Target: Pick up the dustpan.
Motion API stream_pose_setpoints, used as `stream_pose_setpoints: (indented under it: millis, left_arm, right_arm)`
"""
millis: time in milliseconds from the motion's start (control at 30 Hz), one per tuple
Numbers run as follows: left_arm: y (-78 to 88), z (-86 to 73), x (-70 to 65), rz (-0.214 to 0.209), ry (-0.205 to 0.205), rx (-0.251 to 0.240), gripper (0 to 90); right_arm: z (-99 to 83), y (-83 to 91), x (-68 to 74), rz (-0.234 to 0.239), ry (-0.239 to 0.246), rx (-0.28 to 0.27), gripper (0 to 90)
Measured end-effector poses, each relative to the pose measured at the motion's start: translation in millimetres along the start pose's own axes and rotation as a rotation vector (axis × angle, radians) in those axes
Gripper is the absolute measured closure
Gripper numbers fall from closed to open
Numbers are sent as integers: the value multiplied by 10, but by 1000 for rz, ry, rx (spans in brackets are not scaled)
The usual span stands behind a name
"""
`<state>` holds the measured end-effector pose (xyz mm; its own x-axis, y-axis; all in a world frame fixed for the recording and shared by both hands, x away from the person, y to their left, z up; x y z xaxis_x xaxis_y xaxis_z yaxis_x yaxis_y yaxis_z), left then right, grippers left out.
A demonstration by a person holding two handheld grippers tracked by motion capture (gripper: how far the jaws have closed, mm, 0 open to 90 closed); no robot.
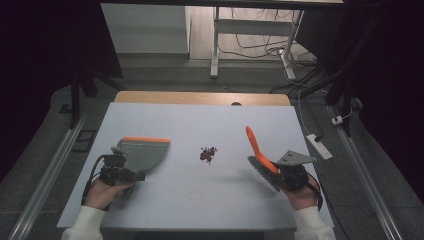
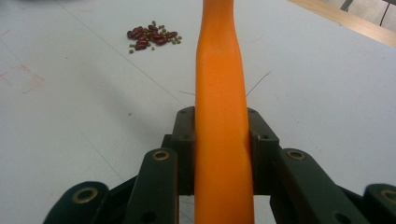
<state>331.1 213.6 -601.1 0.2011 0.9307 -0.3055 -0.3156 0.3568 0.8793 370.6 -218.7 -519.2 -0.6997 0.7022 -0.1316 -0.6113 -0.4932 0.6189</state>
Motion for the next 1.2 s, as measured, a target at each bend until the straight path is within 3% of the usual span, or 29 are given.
stream_pose_setpoints:
  millis: [467, 800, 1200]
  left_arm:
    - [-59, -6, -13, 5, 14, 21, 404]
    - [-44, 22, -16, -19, 24, 2, 559]
    - [-30, 33, 27, -7, 19, -17, 597]
  right_arm:
    - [-8, 3, -15, -1, -2, 0, 699]
    - [-17, -5, -17, -2, 3, 4, 699]
    - [-22, 1, -31, -3, -3, 4, 699]
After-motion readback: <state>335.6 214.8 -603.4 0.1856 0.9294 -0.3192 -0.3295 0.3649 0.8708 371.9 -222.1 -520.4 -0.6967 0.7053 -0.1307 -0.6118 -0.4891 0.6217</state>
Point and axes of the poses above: each handheld gripper's, and its own axes: y roughly backward along the jaws, z roughly out of its top, x roughly to its left, the point moved 10 cm from there along -y, roughly forward along the jaws, and after that the axes turned 1 degree about -z, right-handed, at the moved point
